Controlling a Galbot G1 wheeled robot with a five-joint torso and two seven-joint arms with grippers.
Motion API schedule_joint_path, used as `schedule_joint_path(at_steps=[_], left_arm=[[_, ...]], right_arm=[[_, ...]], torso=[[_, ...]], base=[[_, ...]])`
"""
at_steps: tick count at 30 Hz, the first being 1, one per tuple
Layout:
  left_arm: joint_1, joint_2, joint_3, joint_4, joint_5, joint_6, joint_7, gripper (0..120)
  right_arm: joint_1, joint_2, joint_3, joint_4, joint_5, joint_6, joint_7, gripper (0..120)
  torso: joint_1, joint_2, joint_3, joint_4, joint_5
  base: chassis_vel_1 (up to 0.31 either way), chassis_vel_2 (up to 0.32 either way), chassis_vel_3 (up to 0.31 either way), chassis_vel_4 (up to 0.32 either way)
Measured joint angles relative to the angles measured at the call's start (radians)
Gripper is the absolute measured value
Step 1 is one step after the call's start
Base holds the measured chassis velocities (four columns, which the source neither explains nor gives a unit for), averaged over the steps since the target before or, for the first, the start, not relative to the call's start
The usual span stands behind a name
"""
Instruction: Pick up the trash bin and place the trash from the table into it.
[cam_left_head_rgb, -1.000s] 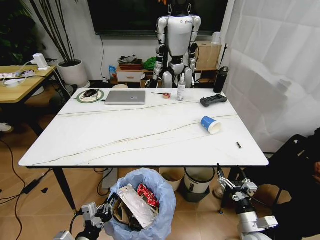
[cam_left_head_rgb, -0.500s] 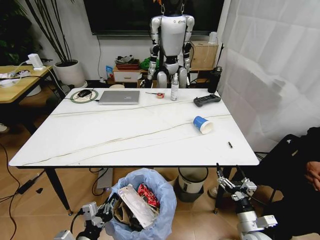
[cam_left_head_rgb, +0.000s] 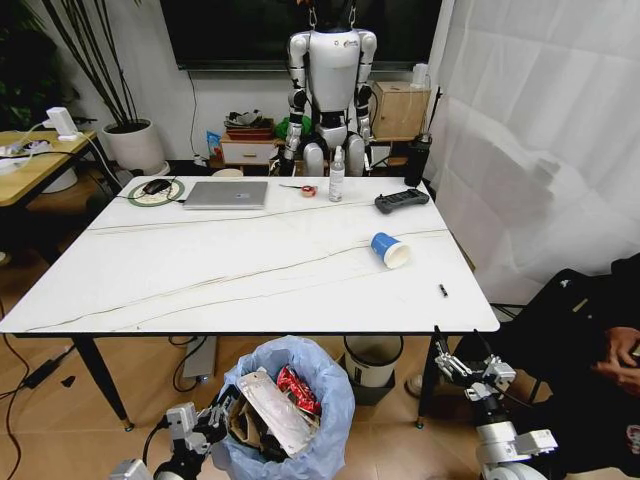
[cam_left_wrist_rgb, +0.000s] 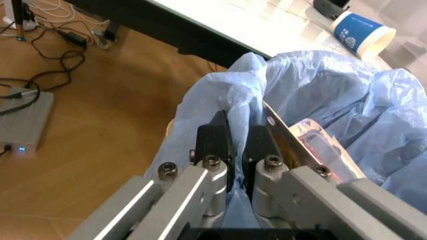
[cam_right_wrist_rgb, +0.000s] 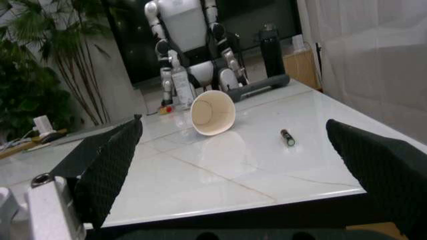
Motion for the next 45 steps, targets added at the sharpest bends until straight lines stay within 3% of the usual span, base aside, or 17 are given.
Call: schedule_joint_path(at_steps=[19, 29, 31, 32, 34, 38, 41, 45], left_arm=[[-0.012, -0.016, 0.0, -0.003, 0.001, 0.009, -0.01, 0], [-0.002, -0.032, -0.004, -0.011, 0.013, 0.01, -0.013, 0], [0.003, -0.036, -0.008, -0.016, 0.017, 0.01, -0.013, 0], [0.01, -0.041, -0.012, -0.022, 0.02, 0.009, -0.013, 0], [0.02, -0.048, -0.02, -0.029, 0.026, 0.007, -0.013, 0], [0.041, -0.061, -0.036, -0.052, 0.036, 0.004, -0.013, 0], [0.063, -0.09, -0.06, -0.09, 0.052, 0.003, -0.013, 0], [0.073, -0.126, -0.077, -0.124, 0.073, 0.003, -0.016, 0]], right_arm=[[0.008, -0.021, -0.004, -0.017, -0.014, 0.035, -0.059, 100], [0.027, -0.085, -0.065, 0.059, -0.018, -0.022, 0.053, 100], [0.052, -0.118, -0.094, 0.083, -0.028, -0.057, 0.14, 100], [0.082, -0.158, -0.132, 0.112, -0.031, -0.126, 0.268, 100], [0.132, -0.207, -0.161, 0.14, -0.011, -0.219, 0.36, 100], [0.239, -0.295, -0.213, 0.147, 0.074, -0.342, 0.413, 100], [0.429, -0.375, -0.311, 0.102, 0.25, -0.451, 0.435, 100], [0.574, -0.391, -0.424, 0.021, 0.348, -0.503, 0.447, 100]], torso=[[0.0, 0.0, 0.0, -0.0003, -0.0002], [0.0, 0.0, 0.0, -0.0002, -0.0001], [0.0, 0.0, 0.0, -0.0002, 0.0], [0.0, 0.0, 0.0, -0.0007, 0.0002], [0.0, 0.0, 0.0, -0.0002, -0.0004], [0.0, 0.0, 0.0, -0.0002, 0.0001], [0.0, 0.0, 0.0, 0.0001, -0.0002], [0.0, 0.0, 0.0, 0.0003, -0.0001]], base=[[-0.089, -0.086, 0.09, 0.083], [0.019, 0.011, -0.008, -0.007], [0.0, 0.0, 0.0, 0.0], [0.0, 0.0, 0.0, 0.0], [0.0, 0.0, 0.0, 0.0], [0.0, 0.0, 0.0, 0.0], [0.0, 0.0, 0.0, 0.0], [0.0, 0.0, 0.0, 0.0]])
